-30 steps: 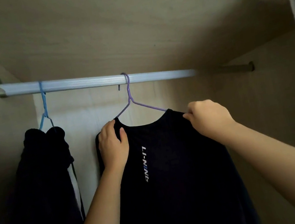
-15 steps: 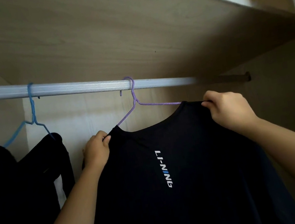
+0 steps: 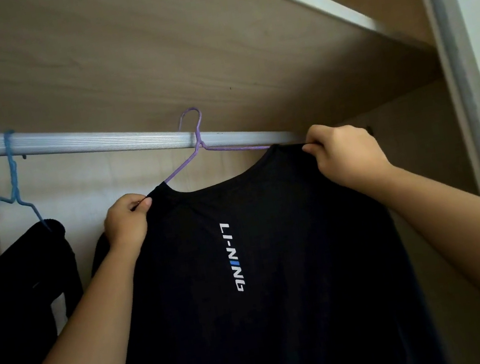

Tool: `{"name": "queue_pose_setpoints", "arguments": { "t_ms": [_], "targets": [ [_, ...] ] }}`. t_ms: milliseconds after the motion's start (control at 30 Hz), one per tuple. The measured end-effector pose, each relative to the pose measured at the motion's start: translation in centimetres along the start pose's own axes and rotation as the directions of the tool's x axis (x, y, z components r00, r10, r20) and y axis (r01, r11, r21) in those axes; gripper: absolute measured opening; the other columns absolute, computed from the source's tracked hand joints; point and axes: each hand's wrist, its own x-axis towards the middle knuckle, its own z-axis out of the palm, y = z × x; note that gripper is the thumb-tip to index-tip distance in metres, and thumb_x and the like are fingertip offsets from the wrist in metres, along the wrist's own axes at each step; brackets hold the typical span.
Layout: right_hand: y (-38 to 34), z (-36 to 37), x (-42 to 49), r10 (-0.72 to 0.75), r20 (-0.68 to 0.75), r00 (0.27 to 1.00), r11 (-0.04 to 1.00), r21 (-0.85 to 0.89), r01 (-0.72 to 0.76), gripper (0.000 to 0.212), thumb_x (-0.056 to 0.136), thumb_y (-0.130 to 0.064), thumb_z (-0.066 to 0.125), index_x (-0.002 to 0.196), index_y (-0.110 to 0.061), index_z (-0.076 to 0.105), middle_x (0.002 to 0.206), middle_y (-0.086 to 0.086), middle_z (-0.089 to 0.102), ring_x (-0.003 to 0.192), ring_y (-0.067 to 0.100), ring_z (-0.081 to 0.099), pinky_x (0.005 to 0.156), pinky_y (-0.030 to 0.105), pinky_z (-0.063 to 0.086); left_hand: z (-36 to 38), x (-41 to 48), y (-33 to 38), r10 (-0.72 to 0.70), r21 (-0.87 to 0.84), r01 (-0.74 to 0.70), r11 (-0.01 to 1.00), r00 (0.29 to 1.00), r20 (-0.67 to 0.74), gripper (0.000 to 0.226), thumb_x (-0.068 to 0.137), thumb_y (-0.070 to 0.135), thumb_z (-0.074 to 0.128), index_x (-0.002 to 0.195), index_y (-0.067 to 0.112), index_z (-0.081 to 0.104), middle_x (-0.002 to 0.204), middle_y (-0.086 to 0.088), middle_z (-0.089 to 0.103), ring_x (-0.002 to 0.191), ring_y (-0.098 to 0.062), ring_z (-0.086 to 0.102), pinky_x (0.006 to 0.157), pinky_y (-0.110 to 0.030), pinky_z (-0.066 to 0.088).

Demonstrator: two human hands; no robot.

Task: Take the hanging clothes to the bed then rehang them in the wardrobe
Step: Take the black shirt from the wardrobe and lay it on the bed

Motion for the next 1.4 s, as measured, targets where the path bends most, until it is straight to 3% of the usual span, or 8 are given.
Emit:
{"name": "queue_pose_setpoints", "arguments": {
  "t_ms": [333, 533, 800, 933, 1067, 1167, 1233, 1400],
  "targets": [
    [1.5, -2.8, -2.3, -0.018, -0.03, 0.999, 0.999, -0.033, 0.017, 0.019, 0.094, -0.027, 0.044, 0.094, -0.012, 0.055, 0.082, 0.013, 0.065, 0.079, 0.038, 0.059, 0.06, 0.033, 0.037, 1.1, -4.0, 1.8, 0.076, 0.072, -0.078, 0.994, 0.997, 0.025, 0.014, 0.09, 0.018, 0.054, 0.096, 0.008, 0.062, 0.099, -0.007, 0.064, 0.087, -0.022, 0.054, 0.076, -0.029, 0.038],
    [3.0, -6.9, -6.6, 0.018, -0.026, 1.0, 0.998, -0.056, -0.019, 0.017, 0.091, -0.03, 0.05, 0.09, -0.015, 0.059, 0.071, 0.001, 0.057, 0.066, 0.024, 0.053, 0.061, 0.03, 0.04, 2.0, -9.4, 1.7, 0.212, 0.105, -0.212, 0.972, 0.977, 0.011, 0.013, 0.09, 0.016, 0.055, 0.093, 0.006, 0.062, 0.096, -0.012, 0.067, 0.093, -0.031, 0.059, 0.074, -0.029, 0.037],
    [6.9, -12.0, -14.1, 0.242, 0.055, 0.969, 0.961, -0.154, -0.232, 0.011, 0.088, -0.028, 0.053, 0.08, -0.021, 0.056, 0.066, 0.003, 0.057, 0.066, 0.025, 0.051, 0.064, 0.029, 0.036, 5.2, -16.9, 2.5, 0.237, -0.031, -0.237, 0.971, 0.941, 0.24, 0.008, 0.085, 0.015, 0.061, 0.087, 0.009, 0.066, 0.085, -0.005, 0.066, 0.088, -0.024, 0.061, 0.077, -0.03, 0.041],
    [8.4, -14.6, -19.7, 0.373, 0.098, 0.923, 0.912, -0.222, -0.345, 0.012, 0.087, -0.025, 0.055, 0.077, -0.018, 0.057, 0.065, 0.007, 0.061, 0.065, 0.028, 0.053, 0.061, 0.03, 0.034, 6.7, -21.6, 2.3, 0.269, -0.093, -0.253, 0.963, 0.886, 0.377, 0.005, 0.083, 0.016, 0.065, 0.08, 0.02, 0.066, 0.073, 0.005, 0.061, 0.086, -0.023, 0.062, 0.075, -0.026, 0.038],
    [9.3, -17.2, -26.2, 0.5, 0.13, 0.856, 0.835, -0.333, -0.438, 0.015, 0.087, -0.024, 0.055, 0.074, -0.017, 0.057, 0.061, 0.005, 0.059, 0.062, 0.028, 0.052, 0.056, 0.031, 0.034, 8.2, -26.0, 1.7, 0.407, -0.242, -0.328, 0.913, 0.758, 0.51, 0.017, 0.077, 0.039, 0.06, 0.073, 0.055, 0.055, 0.073, 0.033, 0.061, 0.07, 0.006, 0.055, 0.066, -0.005, 0.039],
    [9.4, -19.8, -31.4, 0.618, 0.131, 0.775, 0.747, -0.406, -0.527, 0.016, 0.088, -0.023, 0.055, 0.073, -0.018, 0.056, 0.061, 0.006, 0.06, 0.061, 0.026, 0.052, 0.054, 0.03, 0.034, 9.7, -30.0, 1.8, 0.53, -0.331, -0.414, 0.848, 0.643, 0.553, 0.008, 0.081, 0.034, 0.058, 0.078, 0.031, 0.065, 0.071, 0.016, 0.063, 0.067, -0.005, 0.055, 0.064, -0.022, 0.046],
    [9.2, -22.0, -34.6, 0.697, 0.126, 0.706, 0.676, -0.445, -0.588, 0.017, 0.089, -0.023, 0.054, 0.073, -0.017, 0.056, 0.059, -0.002, 0.057, 0.06, 0.015, 0.052, 0.054, 0.024, 0.036, 10.3, -33.3, 2.8, 0.594, -0.361, -0.474, 0.803, 0.591, 0.546, 0.015, 0.08, 0.02, 0.062, 0.077, 0.007, 0.067, 0.071, -0.001, 0.067, 0.07, -0.009, 0.053, 0.06, -0.021, 0.041],
    [7.6, -28.7, -42.0, 0.832, 0.071, 0.551, 0.501, -0.526, -0.687, 0.019, 0.09, -0.021, 0.053, 0.077, -0.009, 0.061, 0.062, 0.001, 0.06, 0.064, 0.017, 0.056, 0.059, 0.028, 0.041, 10.6, -41.2, 5.6, 0.617, -0.483, -0.385, 0.787, 0.473, 0.629, 0.012, 0.077, 0.016, 0.066, 0.075, 0.005, 0.067, 0.07, 0.002, 0.065, 0.071, -0.009, 0.054, 0.061, -0.025, 0.043]
  ]
}}
